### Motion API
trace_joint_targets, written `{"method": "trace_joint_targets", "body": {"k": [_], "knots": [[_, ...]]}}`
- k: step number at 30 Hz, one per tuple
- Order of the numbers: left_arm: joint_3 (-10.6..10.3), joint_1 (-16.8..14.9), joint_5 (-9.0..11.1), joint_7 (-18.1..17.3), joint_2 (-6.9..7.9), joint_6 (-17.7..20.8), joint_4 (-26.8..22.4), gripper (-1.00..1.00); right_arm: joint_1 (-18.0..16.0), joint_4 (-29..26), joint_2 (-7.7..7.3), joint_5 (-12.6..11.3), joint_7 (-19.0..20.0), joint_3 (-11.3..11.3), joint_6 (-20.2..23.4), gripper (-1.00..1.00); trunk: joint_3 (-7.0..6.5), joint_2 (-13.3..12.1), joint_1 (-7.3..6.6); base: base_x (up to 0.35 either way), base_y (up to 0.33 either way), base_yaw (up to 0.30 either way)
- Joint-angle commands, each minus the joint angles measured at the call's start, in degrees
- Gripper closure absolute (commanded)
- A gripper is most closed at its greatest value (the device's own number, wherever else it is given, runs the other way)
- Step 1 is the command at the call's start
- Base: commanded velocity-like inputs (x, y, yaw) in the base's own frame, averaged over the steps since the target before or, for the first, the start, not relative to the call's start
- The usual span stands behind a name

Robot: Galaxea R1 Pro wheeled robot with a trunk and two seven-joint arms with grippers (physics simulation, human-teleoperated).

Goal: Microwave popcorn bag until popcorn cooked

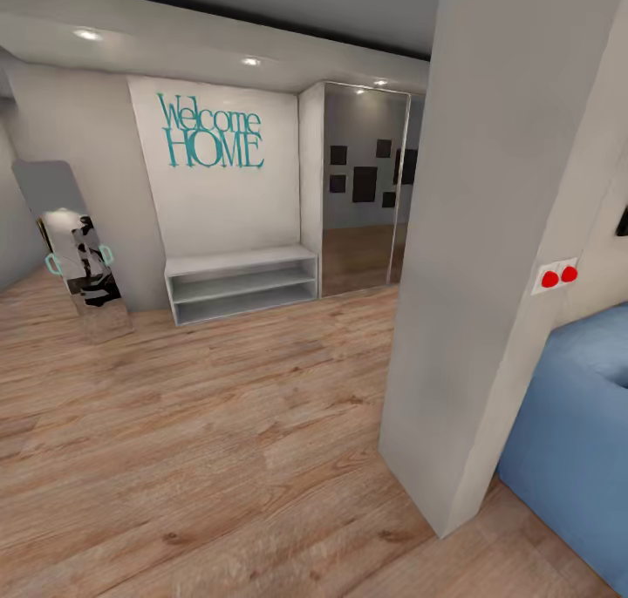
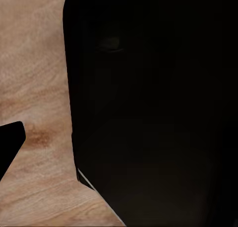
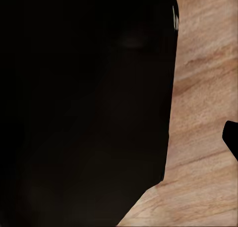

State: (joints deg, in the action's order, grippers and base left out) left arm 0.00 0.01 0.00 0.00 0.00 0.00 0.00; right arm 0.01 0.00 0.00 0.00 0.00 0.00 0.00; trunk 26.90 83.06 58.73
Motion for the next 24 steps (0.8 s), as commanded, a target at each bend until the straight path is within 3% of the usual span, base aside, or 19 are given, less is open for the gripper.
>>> {"method": "trace_joint_targets", "body": {"k": [1, 5, 14, 24], "knots": [[0.33, 0.08, 0.33, -0.09, -0.33, -0.33, -0.33, -1.0, -0.01, 0.03, 0.09, 0.22, -0.06, 0.18, -0.05, -1.0, 0.03, 0.02, 0.0, 0.0, 0.0, 0.0], [0.75, 0.08, 0.67, -0.09, -0.45, -0.7, -1.27, -1.0, -0.01, 0.0, 0.19, 0.45, 0.06, 0.4, -0.2, -1.0, 0.03, 0.02, 0.0, 0.0, 0.0, 0.0], [0.74, 0.08, 3.55, -0.09, -0.35, -0.79, -1.57, -1.0, -0.01, 0.0, 0.25, 0.06, -0.01, 0.14, -1.05, -1.0, 0.01, 0.02, 0.0, 0.0, 0.0, -0.004], [0.79, 0.08, 3.87, -0.09, -0.35, -0.79, -1.57, -1.0, -0.01, 0.09, 0.1, -0.53, -0.09, -0.95, -4.06, -1.0, -0.29, 0.02, 0.0, 0.0, 0.0, -0.229]]}}
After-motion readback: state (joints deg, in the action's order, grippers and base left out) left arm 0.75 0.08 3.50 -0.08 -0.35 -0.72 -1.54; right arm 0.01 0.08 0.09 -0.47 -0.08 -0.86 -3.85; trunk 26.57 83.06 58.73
